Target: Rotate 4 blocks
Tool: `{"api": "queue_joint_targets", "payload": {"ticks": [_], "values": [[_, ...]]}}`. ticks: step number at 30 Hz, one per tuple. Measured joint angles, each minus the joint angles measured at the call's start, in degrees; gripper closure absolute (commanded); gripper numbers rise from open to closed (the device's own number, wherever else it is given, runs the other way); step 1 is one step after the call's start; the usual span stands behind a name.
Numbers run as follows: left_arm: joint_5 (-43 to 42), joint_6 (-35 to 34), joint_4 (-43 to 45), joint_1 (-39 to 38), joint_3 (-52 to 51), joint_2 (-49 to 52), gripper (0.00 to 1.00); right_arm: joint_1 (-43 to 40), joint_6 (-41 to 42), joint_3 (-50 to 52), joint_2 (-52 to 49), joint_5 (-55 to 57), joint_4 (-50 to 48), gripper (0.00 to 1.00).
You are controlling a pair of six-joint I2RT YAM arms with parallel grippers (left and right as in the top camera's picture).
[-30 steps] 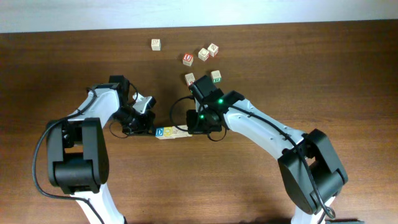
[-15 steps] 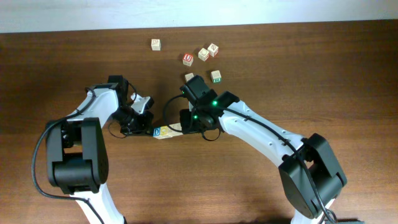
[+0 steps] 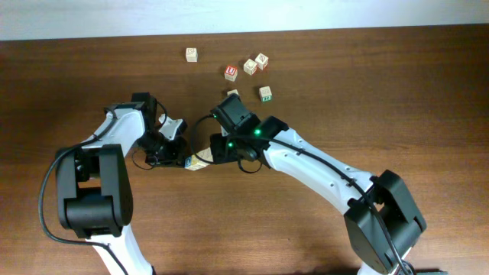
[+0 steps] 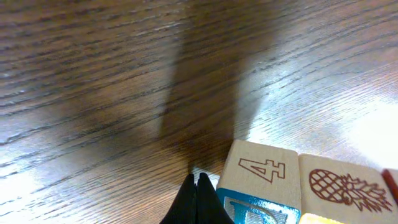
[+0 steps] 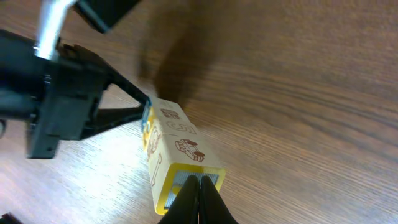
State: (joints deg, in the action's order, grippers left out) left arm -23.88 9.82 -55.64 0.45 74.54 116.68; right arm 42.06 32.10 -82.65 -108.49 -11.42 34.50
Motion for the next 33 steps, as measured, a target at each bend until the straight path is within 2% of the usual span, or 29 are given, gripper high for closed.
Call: {"api": "queue_joint_targets", "payload": {"ticks": [15, 22, 27, 33], "values": [[-6.2, 0.0, -0.4, -0.9, -0.1, 0.0, 1.00, 2.9, 0.0, -1.4, 0.4, -1.6, -3.8, 0.96], [-6.1, 0.0, -0.4, -1.0, -0.1, 0.0, 1.00, 3.0, 0.0, -1.4, 0.3, -1.5, -4.2, 0.96], [-1.9, -2.7, 0.0, -1.4, -0.1, 0.0, 1.00, 3.1, 0.0, -1.9, -0.5, -1.6, -5.1, 0.96], [4.3, -9.0, 1.5, -1.5, -0.1, -0.3, 1.00, 3.1, 0.1, -2.0, -0.6, -1.7, -5.2, 0.96]]}}
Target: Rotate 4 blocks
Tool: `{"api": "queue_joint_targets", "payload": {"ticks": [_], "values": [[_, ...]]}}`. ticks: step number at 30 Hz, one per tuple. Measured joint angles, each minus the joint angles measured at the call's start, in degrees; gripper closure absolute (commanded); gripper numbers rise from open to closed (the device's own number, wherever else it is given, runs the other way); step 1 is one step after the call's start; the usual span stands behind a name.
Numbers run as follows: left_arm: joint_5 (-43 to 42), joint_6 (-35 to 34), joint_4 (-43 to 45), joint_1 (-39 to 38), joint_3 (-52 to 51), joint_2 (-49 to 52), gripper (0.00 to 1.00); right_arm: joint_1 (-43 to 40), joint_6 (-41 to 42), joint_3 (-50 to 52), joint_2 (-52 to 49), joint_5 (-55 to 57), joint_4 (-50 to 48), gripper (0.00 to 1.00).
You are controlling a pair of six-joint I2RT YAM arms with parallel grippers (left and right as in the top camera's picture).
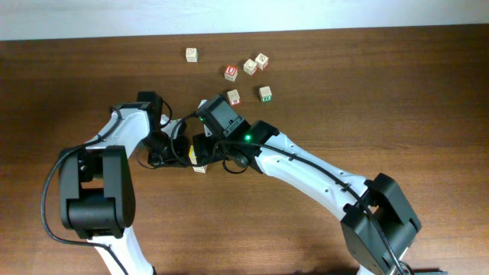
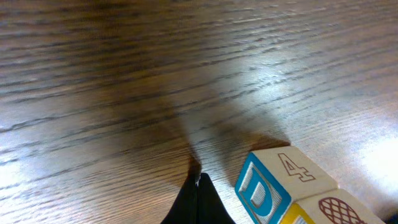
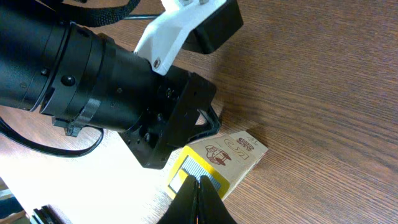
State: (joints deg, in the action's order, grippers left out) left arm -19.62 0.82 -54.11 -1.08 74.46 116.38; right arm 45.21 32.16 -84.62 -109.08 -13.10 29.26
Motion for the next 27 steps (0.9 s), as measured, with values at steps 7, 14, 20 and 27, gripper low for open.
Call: {"api": "queue_joint_targets", "payload": {"ticks": [7, 14, 20, 27], "values": [[5.0, -3.7, 1.9, -0.1, 1.2, -0.6, 1.00, 0.0, 0.0, -0.1, -0.1, 0.0, 0.0, 0.96], [15.5, -7.6, -4.3, -0.1, 10.6, -0.5, 1.00, 0.0, 0.0, -0.5, -0.2, 0.0, 0.6, 0.96], [18.4, -8.4, -4.8, -0.1, 12.5, -0.5, 1.00, 0.0, -1.2, -3.6, -1.2, 0.2, 5.1, 0.96], [18.6, -8.4, -5.0, -0.1, 12.5, -0.5, 1.00, 0.0, -3.1, -5.6, -2.3, 0.2, 6.7, 0.96]]}}
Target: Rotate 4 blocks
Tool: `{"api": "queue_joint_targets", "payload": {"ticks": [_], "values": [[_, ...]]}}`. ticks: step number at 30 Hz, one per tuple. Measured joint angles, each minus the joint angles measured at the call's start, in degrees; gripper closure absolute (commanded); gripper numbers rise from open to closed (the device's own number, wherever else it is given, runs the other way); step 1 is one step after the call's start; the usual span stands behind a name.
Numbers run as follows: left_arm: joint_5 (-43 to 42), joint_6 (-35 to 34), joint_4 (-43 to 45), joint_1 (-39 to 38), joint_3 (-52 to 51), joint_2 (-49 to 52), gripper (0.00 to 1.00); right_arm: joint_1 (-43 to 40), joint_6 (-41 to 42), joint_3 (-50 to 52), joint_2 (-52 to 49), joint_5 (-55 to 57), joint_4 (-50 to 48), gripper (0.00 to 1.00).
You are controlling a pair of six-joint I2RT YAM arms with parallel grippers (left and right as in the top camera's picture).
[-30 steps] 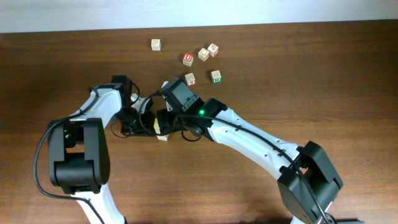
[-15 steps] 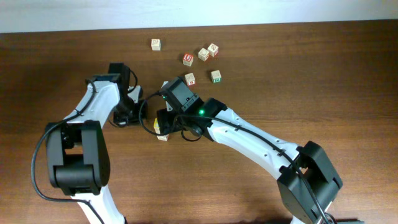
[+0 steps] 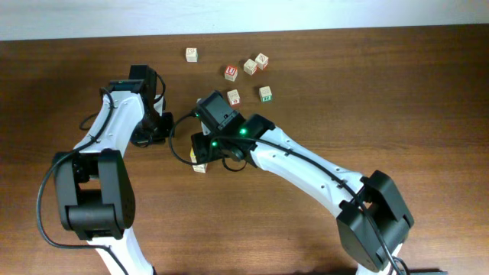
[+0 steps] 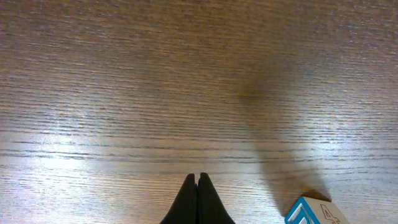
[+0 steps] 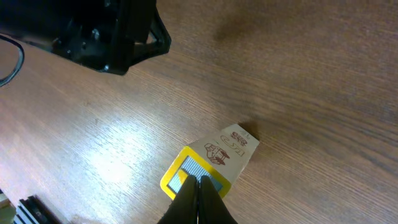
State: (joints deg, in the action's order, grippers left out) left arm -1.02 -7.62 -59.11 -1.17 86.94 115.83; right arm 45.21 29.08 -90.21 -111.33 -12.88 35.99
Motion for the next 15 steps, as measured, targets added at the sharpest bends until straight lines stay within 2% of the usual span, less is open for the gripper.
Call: {"api": "queue_joint_targets", "payload": {"ticks": [15], "values": [[0.0, 0.0, 0.0, 0.0, 0.0, 0.0, 1.00, 0.0, -2.7, -3.6, -0.5, 0.5, 2.0, 0.96]]}}
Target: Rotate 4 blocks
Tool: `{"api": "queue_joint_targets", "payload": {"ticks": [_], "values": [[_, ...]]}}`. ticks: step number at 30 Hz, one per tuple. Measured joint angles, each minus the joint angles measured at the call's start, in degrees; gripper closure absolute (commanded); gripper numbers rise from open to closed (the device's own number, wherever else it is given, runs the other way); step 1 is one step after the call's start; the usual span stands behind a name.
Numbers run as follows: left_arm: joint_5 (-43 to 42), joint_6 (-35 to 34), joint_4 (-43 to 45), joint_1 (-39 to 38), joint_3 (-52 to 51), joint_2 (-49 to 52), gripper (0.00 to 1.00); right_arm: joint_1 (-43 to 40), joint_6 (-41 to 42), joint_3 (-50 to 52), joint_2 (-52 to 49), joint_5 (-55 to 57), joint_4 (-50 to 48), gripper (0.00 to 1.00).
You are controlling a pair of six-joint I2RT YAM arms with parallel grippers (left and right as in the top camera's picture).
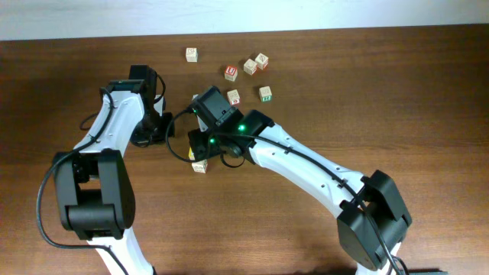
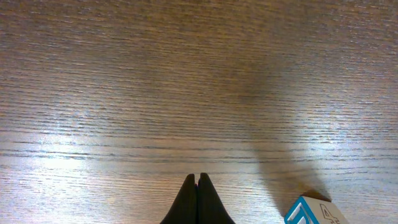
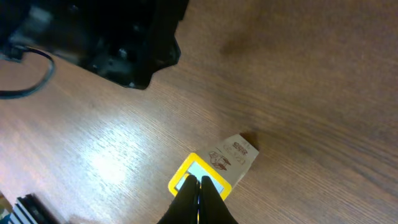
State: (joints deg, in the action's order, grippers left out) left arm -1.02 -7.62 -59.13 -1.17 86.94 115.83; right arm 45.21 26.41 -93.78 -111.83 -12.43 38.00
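Observation:
A short row of wooden blocks (image 1: 200,165) lies joined end to end on the table. In the right wrist view its yellow-framed end face (image 3: 211,180) is up, and a side with engraved pictures (image 3: 231,155) shows. My right gripper (image 3: 199,182) is shut and empty, its tips hovering over that yellow face. My left gripper (image 2: 198,179) is also shut and empty, off to the upper left of the row. The row's blue-framed end with a "4" (image 2: 314,211) shows at the bottom right of the left wrist view.
Several loose blocks lie at the back: one apart (image 1: 191,54), a red-lettered one (image 1: 230,72), two close together (image 1: 250,66) (image 1: 262,60), then two nearer ones (image 1: 234,97) (image 1: 265,93). The left arm's dark body (image 3: 106,37) is close beside the right gripper.
My right gripper has drawn back slightly from the yellow end face, which looks smaller in its view. The left gripper and the row have not moved.
Both shut grippers first stood at opposite ends of the row, which lay roughly crosswise. Then the row had turned to point toward and away from the back. After that my left gripper had moved away up-left, and now the right tips sit higher over the yellow end.

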Motion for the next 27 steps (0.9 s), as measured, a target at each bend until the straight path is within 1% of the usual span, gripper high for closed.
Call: {"api": "queue_joint_targets", "payload": {"ticks": [3, 5, 7, 8, 10, 11, 12, 13, 17, 18, 20, 21, 22, 23, 25, 26, 27], "values": [[0.0, 0.0, -1.2, 0.0, 0.9, 0.0, 1.00, -0.2, -1.4, -4.6, 0.0, 2.4, 6.5, 0.95], [0.0, 0.0, -2.5, 0.0, 2.5, -1.5, 1.00, -1.3, -2.7, -8.4, 0.6, 4.4, 11.9, 0.89], [0.2, 0.0, -3.1, 0.0, 2.9, -5.6, 1.00, -3.8, -4.2, -12.1, 2.1, 5.9, 17.6, 0.78], [0.3, 0.0, -3.5, 0.0, 3.0, -9.7, 1.00, -5.8, -4.8, -14.1, 3.2, 6.4, 20.2, 0.71], [0.4, 0.0, -3.9, 0.0, 3.9, -17.8, 1.00, -10.0, -6.4, -17.0, 6.2, 7.3, 24.7, 0.61], [0.4, 0.0, -4.0, 0.0, 4.4, -21.1, 0.99, -11.9, -6.8, -17.8, 7.9, 8.0, 26.3, 0.55], [0.4, 0.0, -4.3, 0.0, 4.6, -24.4, 0.94, -14.0, -7.4, -18.2, 10.6, 9.5, 28.7, 0.50], [0.4, 0.0, -4.9, 0.0, 4.6, -27.8, 0.91, -15.0, -7.4, -18.3, 12.6, 11.0, 31.0, 0.47], [0.9, -0.4, -8.4, 0.0, 4.5, -36.3, 0.82, -15.9, -7.4, -18.4, 20.0, 17.9, 40.7, 0.46], [1.5, -0.4, -9.3, 0.0, 4.1, -37.9, 0.82, -15.9, -7.1, -18.4, 21.8, 19.8, 42.4, 0.47], [3.1, -1.7, -9.0, 0.0, 0.0, -42.0, 0.80, -15.9, -6.2, -18.4, 25.1, 23.8, 46.2, 0.47], [3.9, -2.7, -8.3, 0.0, -2.7, -43.8, 0.78, -15.9, -5.6, -17.4, 26.6, 25.1, 46.1, 0.47], [5.3, -4.1, -7.0, 0.0, -6.8, -46.2, 0.71, -15.9, -5.0, -15.2, 28.7, 26.7, 46.1, 0.46], [6.9, -5.6, -5.0, 0.3, -12.1, -49.4, 0.59, -15.9, -4.4, -11.5, 31.2, 28.1, 44.9, 0.47], [8.9, -7.6, -1.8, 2.6, -20.4, -55.1, 0.29, -16.4, -3.6, -2.3, 36.4, 29.5, 40.9, 0.47], [9.4, -8.2, -0.5, 4.1, -23.1, -57.2, 0.01, -17.1, -3.2, 2.7, 38.9, 29.6, 37.9, 0.47], [10.1, -8.6, 0.7, 6.1, -26.2, -59.5, 0.00, -18.3, -2.9, 7.9, 41.4, 29.6, 35.4, 0.46]]}}
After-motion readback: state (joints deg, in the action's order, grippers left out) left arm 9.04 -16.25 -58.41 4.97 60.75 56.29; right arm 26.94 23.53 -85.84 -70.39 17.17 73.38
